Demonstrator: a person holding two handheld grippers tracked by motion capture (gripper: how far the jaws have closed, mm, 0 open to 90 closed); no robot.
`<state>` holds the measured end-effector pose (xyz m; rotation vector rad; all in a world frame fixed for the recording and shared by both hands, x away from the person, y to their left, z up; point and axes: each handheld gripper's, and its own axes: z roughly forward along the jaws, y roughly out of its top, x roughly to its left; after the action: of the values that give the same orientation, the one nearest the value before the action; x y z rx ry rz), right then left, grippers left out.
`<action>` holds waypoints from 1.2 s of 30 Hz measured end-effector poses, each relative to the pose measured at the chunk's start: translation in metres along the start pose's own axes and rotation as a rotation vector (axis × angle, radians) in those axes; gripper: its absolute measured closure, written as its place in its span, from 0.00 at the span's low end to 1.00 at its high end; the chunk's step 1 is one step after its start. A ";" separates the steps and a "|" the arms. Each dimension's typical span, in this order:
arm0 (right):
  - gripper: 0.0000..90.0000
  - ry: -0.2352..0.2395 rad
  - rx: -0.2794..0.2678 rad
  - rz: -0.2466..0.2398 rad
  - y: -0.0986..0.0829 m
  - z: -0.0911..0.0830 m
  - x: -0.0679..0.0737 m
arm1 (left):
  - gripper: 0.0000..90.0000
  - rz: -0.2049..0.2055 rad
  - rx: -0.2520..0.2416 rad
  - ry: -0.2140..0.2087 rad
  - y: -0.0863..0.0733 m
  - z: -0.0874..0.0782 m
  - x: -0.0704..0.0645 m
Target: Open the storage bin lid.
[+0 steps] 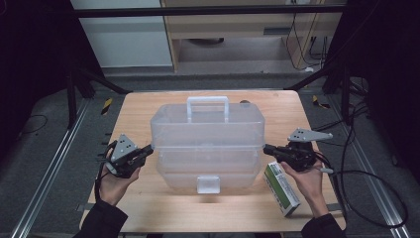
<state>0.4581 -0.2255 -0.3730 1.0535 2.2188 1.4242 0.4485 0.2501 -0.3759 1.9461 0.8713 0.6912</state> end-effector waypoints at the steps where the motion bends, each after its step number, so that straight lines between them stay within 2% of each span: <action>1: 1.00 0.000 0.000 0.000 0.000 0.000 0.000 | 0.99 0.000 -0.002 0.003 0.000 0.000 0.000; 13: 1.00 -0.001 -0.011 -0.011 0.005 -0.002 -0.002 | 0.99 -0.005 -0.015 0.009 0.004 0.002 0.001; 15: 1.00 0.000 -0.010 -0.009 0.005 -0.002 -0.003 | 0.99 0.004 -0.015 0.012 0.004 0.002 0.000; 18: 1.00 -0.001 -0.008 -0.012 0.005 -0.002 -0.003 | 0.98 0.016 -0.010 0.038 0.002 0.003 -0.001; 19: 1.00 -0.002 -0.006 -0.012 0.005 -0.002 -0.003 | 0.97 0.035 -0.014 0.059 0.001 0.004 0.000; 23: 1.00 -0.002 -0.007 -0.014 0.005 -0.002 -0.002 | 0.89 0.038 -0.002 0.083 -0.002 0.008 0.002; 28: 1.00 -0.003 -0.005 -0.015 0.005 -0.002 -0.002 | 0.78 0.045 -0.015 0.085 -0.002 0.012 0.001; 32: 1.00 -0.004 -0.004 -0.017 0.005 -0.002 -0.002 | 0.74 0.045 -0.033 0.085 0.001 0.015 0.000; 34: 1.00 -0.004 -0.003 -0.017 0.005 -0.002 -0.002 | 0.72 0.028 -0.029 0.073 0.003 0.017 -0.002; 36: 1.00 -0.004 -0.002 -0.016 0.005 -0.002 -0.002 | 0.70 0.035 -0.040 0.083 0.006 0.020 -0.003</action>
<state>0.4605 -0.2271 -0.3680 1.0344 2.2171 1.4163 0.4634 0.2356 -0.3800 1.9125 0.8696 0.8091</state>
